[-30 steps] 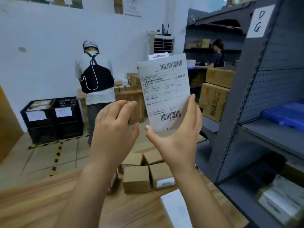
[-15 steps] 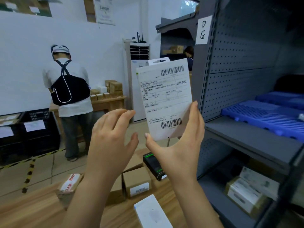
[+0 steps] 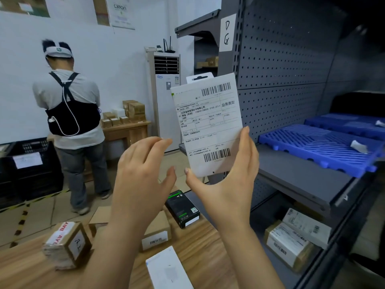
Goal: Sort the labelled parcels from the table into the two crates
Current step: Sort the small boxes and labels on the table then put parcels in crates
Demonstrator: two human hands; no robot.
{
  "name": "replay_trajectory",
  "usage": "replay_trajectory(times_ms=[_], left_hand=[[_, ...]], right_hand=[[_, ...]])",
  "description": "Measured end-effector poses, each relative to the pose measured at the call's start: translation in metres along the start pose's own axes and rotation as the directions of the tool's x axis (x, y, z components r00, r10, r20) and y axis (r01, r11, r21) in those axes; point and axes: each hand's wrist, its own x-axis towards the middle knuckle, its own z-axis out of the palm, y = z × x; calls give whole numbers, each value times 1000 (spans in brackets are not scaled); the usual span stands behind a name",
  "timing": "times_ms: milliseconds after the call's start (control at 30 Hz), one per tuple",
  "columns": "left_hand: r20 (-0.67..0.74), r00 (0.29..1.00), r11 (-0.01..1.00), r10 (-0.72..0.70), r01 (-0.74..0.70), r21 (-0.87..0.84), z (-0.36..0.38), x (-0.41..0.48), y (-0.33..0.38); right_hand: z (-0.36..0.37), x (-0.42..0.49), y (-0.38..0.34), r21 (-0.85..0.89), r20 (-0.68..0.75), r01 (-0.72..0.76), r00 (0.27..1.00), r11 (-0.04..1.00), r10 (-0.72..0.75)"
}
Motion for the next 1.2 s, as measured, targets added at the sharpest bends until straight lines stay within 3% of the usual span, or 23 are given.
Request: replay_trajectory(times_ms=[300,500,633,967,1200], left_hand=[[-1,1000,1000,-29,29,9,13,-4,15],[42,997,997,-64,62,49,18,-11,15],[68,993,994,-95,91,63,23,-16,11],[207,965,985,-160,144,90,30,-46,-5],[272,958,995,-86,96,-21,35,-51,-17]], right_hand=[[-10,2,22,5,31,3,1000,1000,-3],[-5,2,28,-173,4,101,995,980,-102],[3,-2,34,-201,25,154,988,967,-152],[9,-24,40,-152,107,-94,988,984,111],[8,-44,34,-250,38,-172,982,953,188]])
